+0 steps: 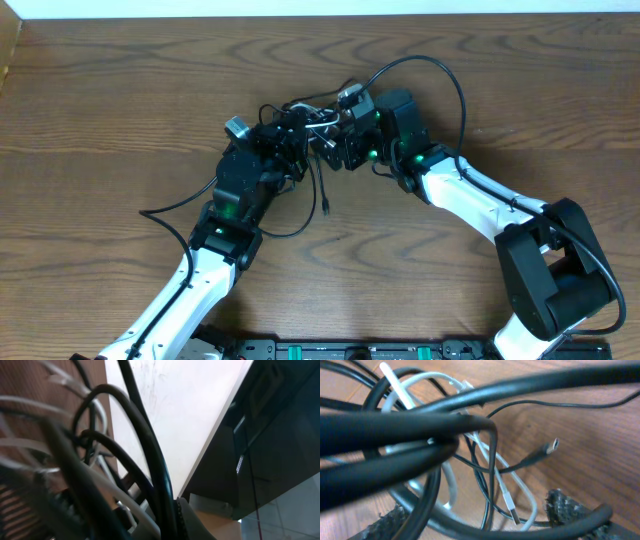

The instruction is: Untangle cables

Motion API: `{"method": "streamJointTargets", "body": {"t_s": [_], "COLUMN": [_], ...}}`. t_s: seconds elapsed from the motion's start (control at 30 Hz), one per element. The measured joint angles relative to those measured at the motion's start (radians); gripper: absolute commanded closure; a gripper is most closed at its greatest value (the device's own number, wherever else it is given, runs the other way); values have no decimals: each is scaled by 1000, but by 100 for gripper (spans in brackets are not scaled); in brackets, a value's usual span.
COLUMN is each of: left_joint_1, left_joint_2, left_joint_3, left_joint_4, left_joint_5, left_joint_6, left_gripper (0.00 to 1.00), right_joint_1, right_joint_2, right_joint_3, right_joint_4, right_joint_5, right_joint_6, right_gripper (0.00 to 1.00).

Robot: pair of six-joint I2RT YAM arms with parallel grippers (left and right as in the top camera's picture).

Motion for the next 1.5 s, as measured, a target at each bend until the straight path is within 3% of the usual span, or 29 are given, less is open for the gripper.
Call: {"method": "streamJointTargets", "body": {"t_s": [0.1, 0.2, 0.27, 0.37, 0.43, 0.57, 0.6, 0.67, 0.7, 0.9, 1.23, 1.5], "left_joint_1": [0, 0, 0, 0, 0, 0, 0, 0, 0, 1, 55, 74], "left_joint_2": [0, 0, 0, 0, 0, 0, 0, 0, 0, 0, 0, 0], "left_joint_3": [0, 0, 0, 0, 0, 0, 0, 0, 0, 0, 0, 0], "left_joint_4": [0, 0, -1, 0, -1, 0, 0, 0, 0, -1, -60, -132], "left_joint_5": [5, 5, 8, 16, 27, 39, 42, 47, 50, 60, 63, 44], "left_joint_6": [0, 0, 0, 0, 0, 0, 0, 0, -1, -23, -29, -29], "left_gripper": [92, 92, 92, 92, 92, 92, 92, 92, 92, 92, 92, 92], "right_joint_1": [0, 0, 0, 0, 0, 0, 0, 0, 0, -6, -140, -184], "right_joint_2": [0, 0, 0, 0, 0, 0, 0, 0, 0, 0, -73, -242], "right_joint_3": [0, 0, 0, 0, 0, 0, 0, 0, 0, 0, 1, 0], "right_joint_4": [7, 6, 6, 7, 10, 48, 54, 61, 66, 11, -600, -864], "right_joint_5": [17, 25, 29, 37, 56, 80, 87, 101, 104, 122, 32, 131], "right_joint_6": [-2, 3, 4, -1, 2, 2, 5, 3, 2, 0, -69, -113], "right_gripper": [60, 63, 59, 32, 32, 52, 63, 96, 99, 99, 99, 99]}}
